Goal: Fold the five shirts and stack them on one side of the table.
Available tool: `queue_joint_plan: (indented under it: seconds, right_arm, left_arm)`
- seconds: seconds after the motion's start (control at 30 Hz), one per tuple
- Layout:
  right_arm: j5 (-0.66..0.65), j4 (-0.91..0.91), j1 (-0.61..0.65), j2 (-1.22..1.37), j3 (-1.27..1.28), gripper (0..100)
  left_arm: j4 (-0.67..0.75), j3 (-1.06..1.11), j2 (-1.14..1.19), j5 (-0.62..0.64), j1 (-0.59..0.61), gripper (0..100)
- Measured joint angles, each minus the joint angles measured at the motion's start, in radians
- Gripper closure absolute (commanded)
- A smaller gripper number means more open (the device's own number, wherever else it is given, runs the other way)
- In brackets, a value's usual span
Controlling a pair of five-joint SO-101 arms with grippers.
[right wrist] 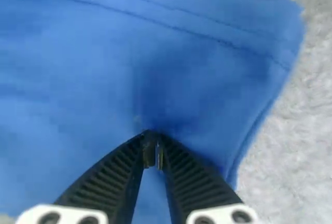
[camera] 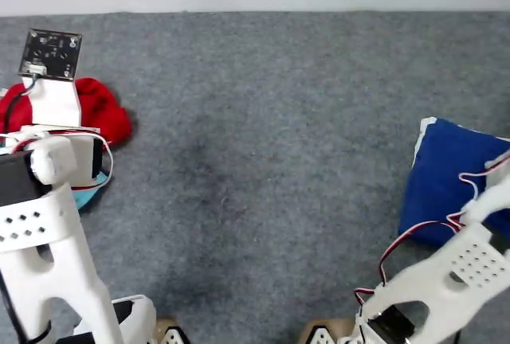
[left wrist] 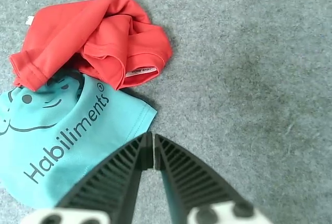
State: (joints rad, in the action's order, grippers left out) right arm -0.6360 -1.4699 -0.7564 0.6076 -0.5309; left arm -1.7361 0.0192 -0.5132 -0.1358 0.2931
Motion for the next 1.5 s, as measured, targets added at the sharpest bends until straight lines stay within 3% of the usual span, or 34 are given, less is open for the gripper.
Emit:
queue_joint_plan:
  seconds: [0.2, 0.37, 0.5, 0.67, 0.87, 1.37, 1.5]
  right_arm:
    - [0.061, -0.265, 0.058, -0.132, -0.083, 99.0]
    - [0.118, -0.282, 0.104, -0.275, -0.057, 99.0]
    - [0.129, -0.284, 0.141, -0.385, 0.101, 99.0]
    - [0.133, -0.284, 0.158, -0.545, 0.358, 99.0]
    - [0.133, -0.284, 0.160, -0.687, 0.631, 99.0]
    - [0.135, -0.284, 0.160, -0.781, 0.720, 99.0]
    - [0.137, -0.284, 0.160, -0.796, 0.723, 99.0]
  left_arm:
    - [0.000, 0.000, 0.000, 0.000, 0.000, 98]
    - [0.000, 0.000, 0.000, -0.008, 0.006, 94]
    - [0.000, 0.060, 0.002, -0.089, 0.084, 84]
    - [0.003, 0.147, 0.060, -0.227, 0.235, 81]
    - [0.110, 0.207, 0.232, -0.413, 0.313, 81]
    - [0.384, 0.207, 0.694, -0.526, 0.313, 82]
    - [0.465, 0.207, 0.798, -0.522, 0.313, 91]
